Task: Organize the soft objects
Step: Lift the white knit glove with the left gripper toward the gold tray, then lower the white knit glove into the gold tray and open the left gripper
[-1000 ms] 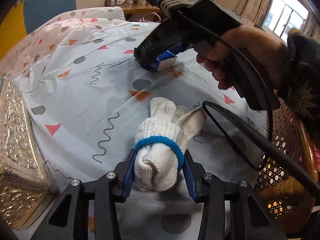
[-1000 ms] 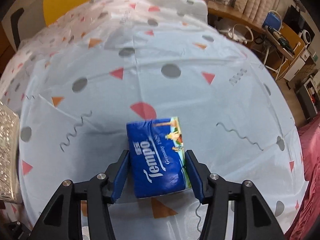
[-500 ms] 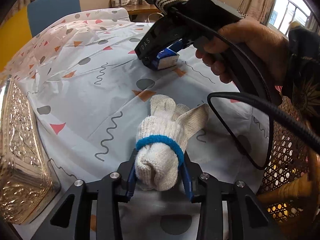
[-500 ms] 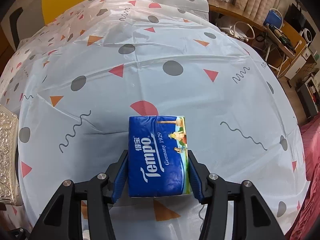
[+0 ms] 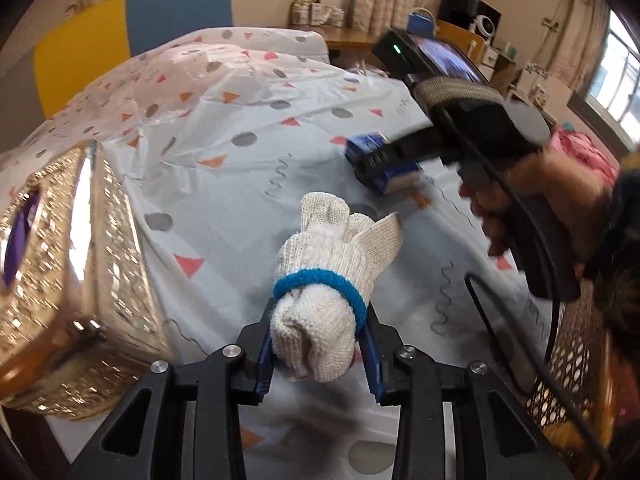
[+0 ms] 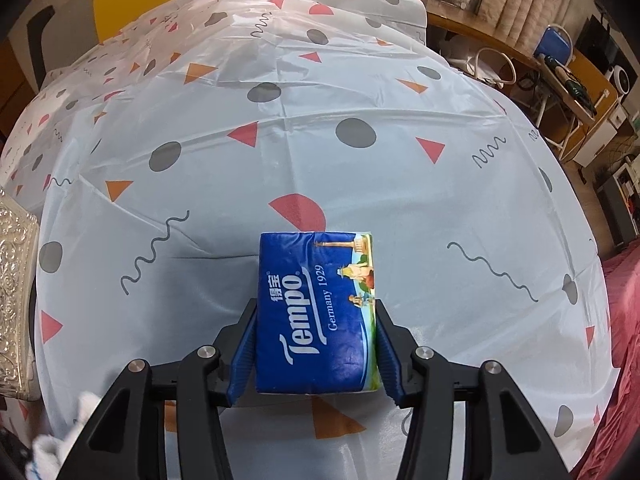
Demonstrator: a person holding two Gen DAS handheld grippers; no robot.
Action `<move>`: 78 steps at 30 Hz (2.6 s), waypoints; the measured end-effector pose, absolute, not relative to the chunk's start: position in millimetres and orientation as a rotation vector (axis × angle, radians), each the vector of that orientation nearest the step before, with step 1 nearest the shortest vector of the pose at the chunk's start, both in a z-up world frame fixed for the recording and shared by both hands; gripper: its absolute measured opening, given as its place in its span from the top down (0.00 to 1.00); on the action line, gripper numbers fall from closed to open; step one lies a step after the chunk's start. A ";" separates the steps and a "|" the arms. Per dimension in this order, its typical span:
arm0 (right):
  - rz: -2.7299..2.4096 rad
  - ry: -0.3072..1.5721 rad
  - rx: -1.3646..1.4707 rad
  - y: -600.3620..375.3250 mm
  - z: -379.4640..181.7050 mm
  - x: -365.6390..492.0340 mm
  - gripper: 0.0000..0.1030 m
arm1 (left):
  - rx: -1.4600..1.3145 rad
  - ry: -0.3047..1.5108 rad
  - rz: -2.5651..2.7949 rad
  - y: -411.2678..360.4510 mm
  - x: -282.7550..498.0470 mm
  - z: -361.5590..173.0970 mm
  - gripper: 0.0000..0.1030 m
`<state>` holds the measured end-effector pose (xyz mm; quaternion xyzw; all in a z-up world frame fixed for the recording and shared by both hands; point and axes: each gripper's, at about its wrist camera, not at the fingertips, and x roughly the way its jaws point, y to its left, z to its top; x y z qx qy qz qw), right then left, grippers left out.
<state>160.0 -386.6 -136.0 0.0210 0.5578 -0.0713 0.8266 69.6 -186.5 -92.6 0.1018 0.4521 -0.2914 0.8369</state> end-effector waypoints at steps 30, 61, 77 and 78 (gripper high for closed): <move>-0.140 1.152 -0.082 -373.3 -137.8 156.5 0.49 | 0.024 0.608 -0.233 -57.0 116.5 36.4 0.64; -0.147 1.133 -0.150 -366.5 -136.9 151.8 0.49 | -0.323 0.709 0.297 245.5 9.7 -24.3 0.63; -0.163 1.131 -0.170 -363.1 -136.9 150.0 0.49 | -0.424 0.849 0.231 218.6 13.3 -89.8 0.61; -0.163 1.131 -0.169 -363.0 -137.1 149.8 0.49 | -0.419 0.864 0.233 217.6 16.3 -95.2 0.59</move>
